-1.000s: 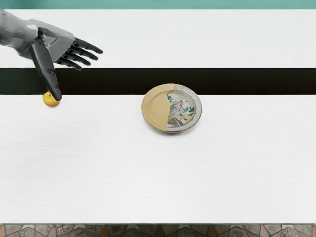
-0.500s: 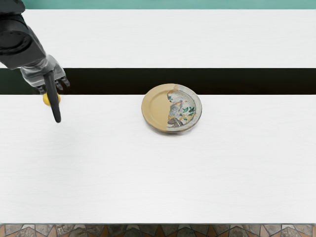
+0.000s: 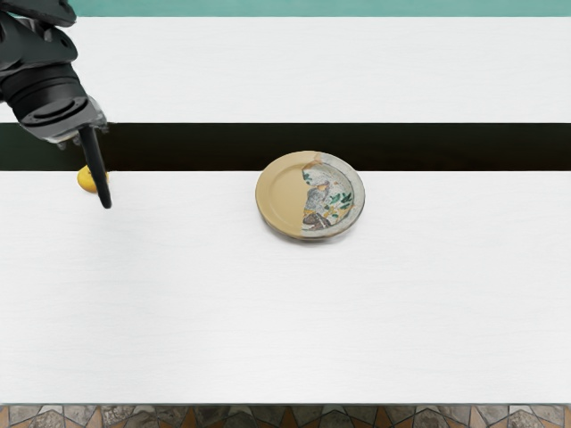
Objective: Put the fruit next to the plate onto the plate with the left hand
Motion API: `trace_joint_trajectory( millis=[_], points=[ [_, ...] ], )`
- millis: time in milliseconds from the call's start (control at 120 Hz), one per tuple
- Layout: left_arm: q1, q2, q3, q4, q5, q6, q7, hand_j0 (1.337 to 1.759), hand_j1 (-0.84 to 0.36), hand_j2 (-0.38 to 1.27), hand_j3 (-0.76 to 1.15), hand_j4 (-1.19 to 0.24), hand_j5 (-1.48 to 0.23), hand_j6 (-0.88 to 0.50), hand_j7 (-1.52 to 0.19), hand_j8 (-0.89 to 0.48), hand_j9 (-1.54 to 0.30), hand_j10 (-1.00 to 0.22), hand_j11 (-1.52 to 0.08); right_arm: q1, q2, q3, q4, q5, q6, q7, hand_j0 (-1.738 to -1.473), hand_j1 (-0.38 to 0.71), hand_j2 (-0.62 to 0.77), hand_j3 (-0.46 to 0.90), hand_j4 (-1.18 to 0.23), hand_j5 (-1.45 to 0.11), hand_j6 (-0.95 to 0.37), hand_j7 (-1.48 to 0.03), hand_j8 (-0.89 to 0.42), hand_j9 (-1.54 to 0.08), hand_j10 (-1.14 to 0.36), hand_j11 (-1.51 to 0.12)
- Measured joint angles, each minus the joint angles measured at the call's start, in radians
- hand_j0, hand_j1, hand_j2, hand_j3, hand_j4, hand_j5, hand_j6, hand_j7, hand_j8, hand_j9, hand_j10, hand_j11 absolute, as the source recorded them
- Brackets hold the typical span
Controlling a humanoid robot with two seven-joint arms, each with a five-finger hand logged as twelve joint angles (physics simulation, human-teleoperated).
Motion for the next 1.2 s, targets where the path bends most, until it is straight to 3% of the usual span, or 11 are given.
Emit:
trace_joint_trajectory(
  millis=[92, 250, 375, 450, 600, 867, 1075, 1200],
  points=[
    [0.091, -0.001, 0.014, 0.072, 0.015, 0.022, -0.019, 1.658, 0.35, 0.00, 0.00, 0.00, 0.00, 0.00, 0.00, 0.00, 0.00, 0.00, 0.00, 0.000, 0.000, 0.000, 0.000, 0.000, 0.000, 0.000, -1.658, -0.34, 0.00, 0.00, -0.01, -0.01, -0.01, -0.01, -0.01, -0.01, -0.01, -0.01],
    [0.234, -0.006, 0.018, 0.259, 0.047, 0.033, -0.036, 1.658, 0.35, 0.00, 0.00, 0.00, 0.00, 0.00, 0.00, 0.00, 0.00, 0.00, 0.00, 0.000, 0.000, 0.000, 0.000, 0.000, 0.000, 0.000, -1.658, -0.34, 0.00, 0.00, -0.01, -0.01, -0.01, -0.01, -0.01, -0.01, -0.01, -0.01],
    [0.266, -0.006, 0.015, 0.363, 0.083, 0.035, -0.046, 1.658, 0.35, 0.00, 0.00, 0.00, 0.00, 0.00, 0.00, 0.00, 0.00, 0.00, 0.00, 0.000, 0.000, 0.000, 0.000, 0.000, 0.000, 0.000, -1.658, -0.34, 0.00, 0.00, -0.01, -0.01, -0.01, -0.01, -0.01, -0.01, -0.01, -0.01],
    [0.293, -0.008, 0.014, 0.401, 0.122, 0.035, -0.076, 1.658, 0.35, 0.00, 0.00, 0.00, 0.00, 0.00, 0.00, 0.00, 0.00, 0.00, 0.00, 0.000, 0.000, 0.000, 0.000, 0.000, 0.000, 0.000, -1.658, -0.34, 0.00, 0.00, -0.01, -0.01, -0.01, -0.01, -0.01, -0.01, -0.01, -0.01],
    [0.340, -0.029, 0.012, 0.431, 0.241, 0.030, -0.146, 1.658, 0.35, 0.00, 0.00, 0.00, 0.00, 0.00, 0.00, 0.00, 0.00, 0.00, 0.00, 0.000, 0.000, 0.000, 0.000, 0.000, 0.000, 0.000, -1.658, -0.34, 0.00, 0.00, -0.01, -0.01, -0.01, -0.01, -0.01, -0.01, -0.01, -0.01],
    [0.423, -0.031, -0.003, 0.441, 0.310, 0.035, -0.207, 1.658, 0.33, 0.00, 0.00, -0.01, -0.02, -0.01, -0.02, -0.01, -0.02, -0.01, -0.02, 0.000, 0.000, 0.000, 0.000, 0.000, 0.000, 0.000, -1.658, -0.34, 0.00, 0.00, -0.01, -0.01, -0.01, -0.01, -0.01, -0.01, -0.01, -0.01],
    [0.455, -0.031, -0.017, 0.447, 0.315, 0.082, -0.224, 1.658, 0.21, 0.02, 0.00, -0.12, -0.16, -0.12, -0.16, -0.12, -0.16, -0.12, -0.16, 0.000, 0.000, 0.000, 0.000, 0.000, 0.000, 0.000, -1.658, -0.34, 0.00, 0.00, -0.01, -0.01, -0.01, -0.01, -0.01, -0.01, -0.01, -0.01],
    [0.511, -0.041, -0.019, 0.484, 0.312, 0.093, -0.226, 1.658, 0.16, 0.03, 0.00, -0.16, -0.21, -0.16, -0.21, -0.16, -0.21, -0.16, -0.21, 0.000, 0.000, 0.000, 0.000, 0.000, 0.000, 0.000, -1.658, -0.34, 0.00, 0.00, -0.01, -0.01, -0.01, -0.01, -0.01, -0.01, -0.01, -0.01]
  ],
)
